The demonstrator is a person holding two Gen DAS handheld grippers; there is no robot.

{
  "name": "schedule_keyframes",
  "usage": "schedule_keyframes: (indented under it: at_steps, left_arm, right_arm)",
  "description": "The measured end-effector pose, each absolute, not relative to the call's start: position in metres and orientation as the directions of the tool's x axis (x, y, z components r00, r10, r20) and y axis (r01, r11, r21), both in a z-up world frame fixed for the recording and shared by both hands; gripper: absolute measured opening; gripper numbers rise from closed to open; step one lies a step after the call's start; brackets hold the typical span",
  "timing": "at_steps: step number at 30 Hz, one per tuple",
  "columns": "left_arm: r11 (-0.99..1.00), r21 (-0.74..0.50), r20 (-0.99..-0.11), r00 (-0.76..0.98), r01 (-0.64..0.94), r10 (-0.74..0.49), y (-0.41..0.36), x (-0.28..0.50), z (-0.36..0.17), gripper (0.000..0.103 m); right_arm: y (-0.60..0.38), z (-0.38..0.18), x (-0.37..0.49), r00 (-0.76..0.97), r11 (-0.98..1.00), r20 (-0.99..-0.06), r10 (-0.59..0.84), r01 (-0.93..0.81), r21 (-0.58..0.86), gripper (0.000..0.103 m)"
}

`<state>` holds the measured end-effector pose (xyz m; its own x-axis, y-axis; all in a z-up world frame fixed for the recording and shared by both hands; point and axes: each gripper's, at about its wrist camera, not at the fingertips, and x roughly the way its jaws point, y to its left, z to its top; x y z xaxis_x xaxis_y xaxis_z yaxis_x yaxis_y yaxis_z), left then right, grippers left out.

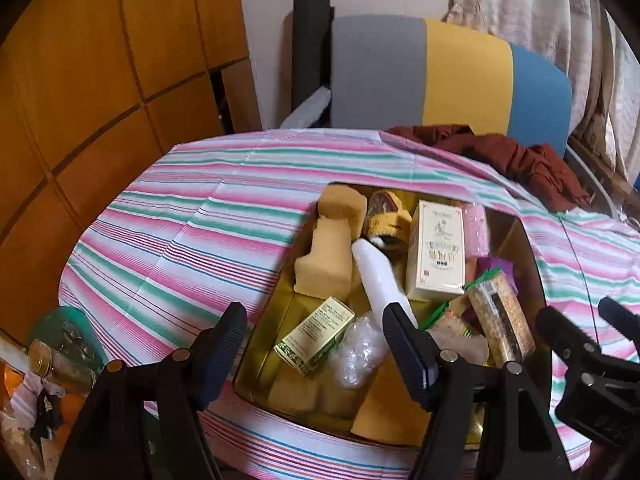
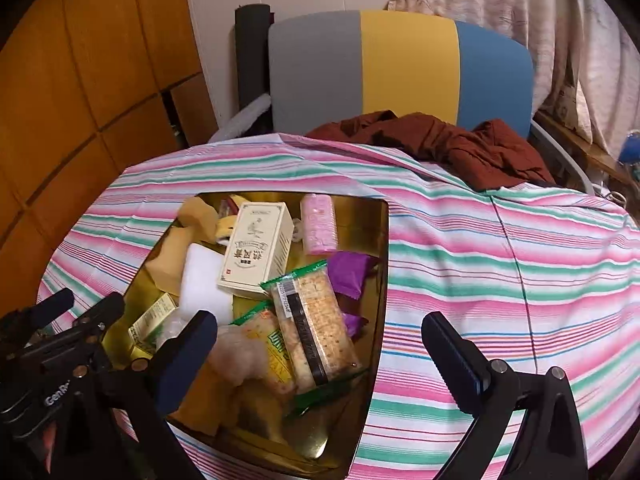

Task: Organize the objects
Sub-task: 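Withdraw both open grippers from above the tray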

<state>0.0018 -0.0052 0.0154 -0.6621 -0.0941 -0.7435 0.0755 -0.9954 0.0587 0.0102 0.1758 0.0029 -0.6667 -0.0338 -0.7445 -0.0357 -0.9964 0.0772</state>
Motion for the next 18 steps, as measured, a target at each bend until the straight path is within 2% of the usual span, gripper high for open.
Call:
schedule_keyframes:
  at_steps: [5, 11, 18]
  left_arm:
    - [-0.999, 0.038, -0.746, -0.664, 0.039, -0.054, -0.004, 0.004, 0.019, 0.071]
    - [-0.995, 0.102, -0.735, -0.673, 0.011, -0.083, 0.007, 0.008, 0.018, 0.071]
    - [-0.997, 0.071, -0.742, -0.667, 0.010, -0.060, 0.002, 0.007, 0.019, 0.071]
  right_arm:
    - [0.177, 0.001, 0.010, -0.663, -0.997, -0.748, -0.031, -0.035, 0.072, 0.103]
    - [0.176, 0.001, 0.011, -0.668, -0.997, -0.744, -0.023, -0.036, 0.063, 0.103]
    - [0.179, -0.002, 0.013, -0.667, -0.997, -0.745, -0.017, -0.042, 0.061, 0.103]
